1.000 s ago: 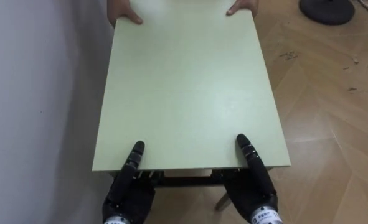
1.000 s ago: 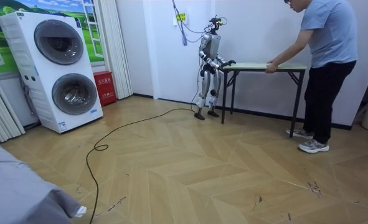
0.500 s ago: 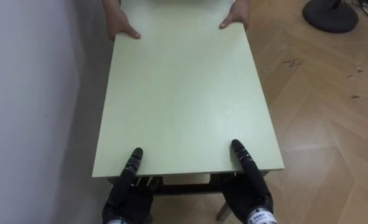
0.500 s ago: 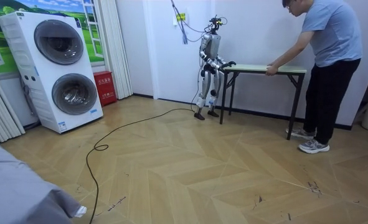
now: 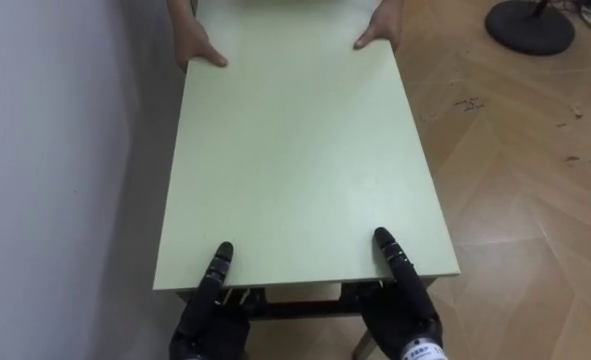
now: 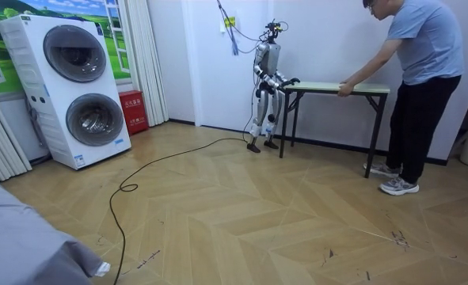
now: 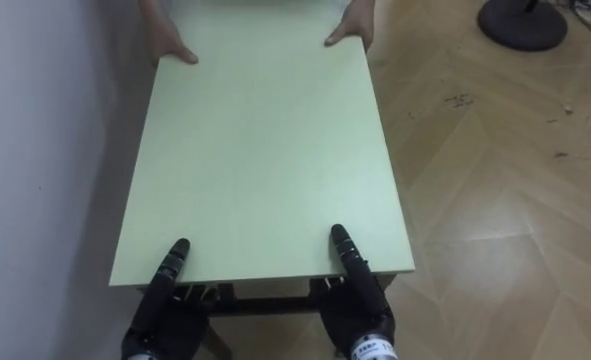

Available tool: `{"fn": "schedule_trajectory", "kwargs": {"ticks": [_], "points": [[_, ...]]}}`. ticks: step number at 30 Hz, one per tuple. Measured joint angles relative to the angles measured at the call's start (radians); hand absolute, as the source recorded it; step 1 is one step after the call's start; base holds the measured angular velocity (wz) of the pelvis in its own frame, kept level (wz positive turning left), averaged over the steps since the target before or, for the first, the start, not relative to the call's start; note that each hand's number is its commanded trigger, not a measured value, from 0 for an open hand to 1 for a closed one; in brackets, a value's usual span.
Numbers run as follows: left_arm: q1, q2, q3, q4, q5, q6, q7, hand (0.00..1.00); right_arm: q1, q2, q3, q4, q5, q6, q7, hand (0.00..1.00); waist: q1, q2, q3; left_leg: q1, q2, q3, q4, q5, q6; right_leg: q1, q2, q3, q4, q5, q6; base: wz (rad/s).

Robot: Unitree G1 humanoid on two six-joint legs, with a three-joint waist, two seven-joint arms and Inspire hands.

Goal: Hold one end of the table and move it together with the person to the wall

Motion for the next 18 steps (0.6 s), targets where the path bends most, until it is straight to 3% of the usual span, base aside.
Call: {"fn": "schedule_trajectory", "kwargs": {"ticks": [2,7,11,18], "points": [[-0.002,0.005,0.000,0.022,0.021,0.001,-0.028,0.00,0.001,0.000,-0.007,0.012,-0.006,0.008,0.019,0.00,-0.004,0.003,-0.0033,0.003,0.000,-0.002,-0.003,0.000,0.000,0.003,-0.001,-0.004,0.001,0.000,0.000,0.00],[-0.011,0.062,-0.007,0.072,0.230,0.002,-0.053,0.00,0.004,-0.029,0.010,0.044,-0.110,0.012,0.106,0.00,-0.038,0.015,-0.0112,0.036,0.000,0.004,-0.018,0.000,0.000,0.030,-0.002,-0.012,-0.002,0.000,0.000,-0.05],[-0.047,0.065,-0.006,0.106,0.333,0.002,-0.075,0.00,0.000,-0.041,0.009,0.044,-0.178,0.030,0.167,0.00,-0.054,0.013,-0.0119,0.045,0.003,0.010,-0.031,0.001,-0.001,0.033,-0.002,-0.011,-0.002,0.000,0.000,-0.08],[-0.068,0.063,-0.006,0.140,0.347,0.011,-0.103,0.00,-0.001,-0.040,-0.001,0.044,-0.175,0.041,0.216,0.00,-0.058,0.009,-0.0156,0.050,0.005,0.013,-0.028,0.004,-0.005,0.035,0.000,-0.009,-0.001,0.000,0.000,-0.03]]}}
